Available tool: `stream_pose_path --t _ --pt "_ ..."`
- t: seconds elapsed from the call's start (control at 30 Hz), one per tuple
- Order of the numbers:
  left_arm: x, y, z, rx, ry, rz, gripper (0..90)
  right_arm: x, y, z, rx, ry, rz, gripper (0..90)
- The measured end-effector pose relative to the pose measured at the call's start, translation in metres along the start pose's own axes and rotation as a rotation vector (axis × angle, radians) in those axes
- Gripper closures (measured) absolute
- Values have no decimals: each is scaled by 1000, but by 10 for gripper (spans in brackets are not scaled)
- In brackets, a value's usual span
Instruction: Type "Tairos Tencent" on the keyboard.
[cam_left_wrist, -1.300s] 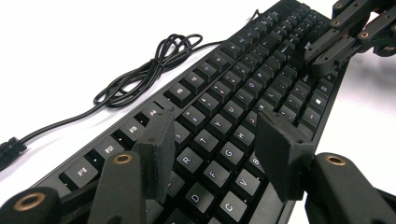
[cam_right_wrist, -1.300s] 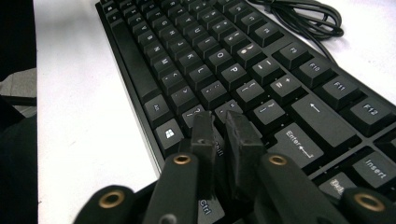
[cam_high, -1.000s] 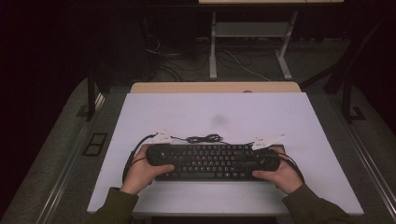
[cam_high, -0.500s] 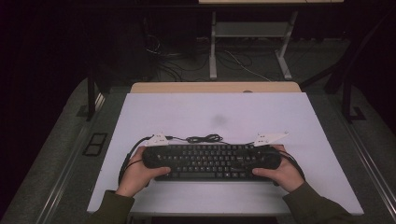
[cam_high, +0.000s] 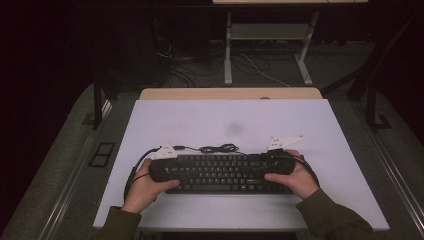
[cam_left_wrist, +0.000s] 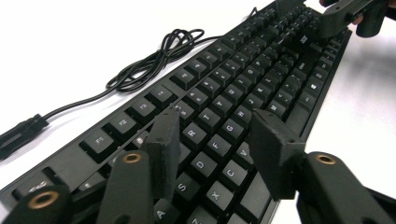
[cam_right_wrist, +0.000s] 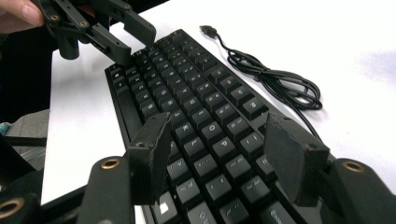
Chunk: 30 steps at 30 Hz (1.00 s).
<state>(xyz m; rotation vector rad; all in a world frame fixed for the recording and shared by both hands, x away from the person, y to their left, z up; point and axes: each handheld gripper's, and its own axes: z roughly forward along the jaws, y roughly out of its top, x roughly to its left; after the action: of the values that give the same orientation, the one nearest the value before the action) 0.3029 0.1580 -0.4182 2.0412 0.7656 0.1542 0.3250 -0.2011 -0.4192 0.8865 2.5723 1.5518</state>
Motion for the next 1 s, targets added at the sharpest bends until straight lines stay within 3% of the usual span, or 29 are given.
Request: stream_pose_path --t 0.7,1.0 --pt "9 -9 -8 25 48 -25 715 -2 23 21 -36 25 -10 393" --pt "11 -10 -11 55 60 -55 856 2 25 30 -28 46 -27 355"
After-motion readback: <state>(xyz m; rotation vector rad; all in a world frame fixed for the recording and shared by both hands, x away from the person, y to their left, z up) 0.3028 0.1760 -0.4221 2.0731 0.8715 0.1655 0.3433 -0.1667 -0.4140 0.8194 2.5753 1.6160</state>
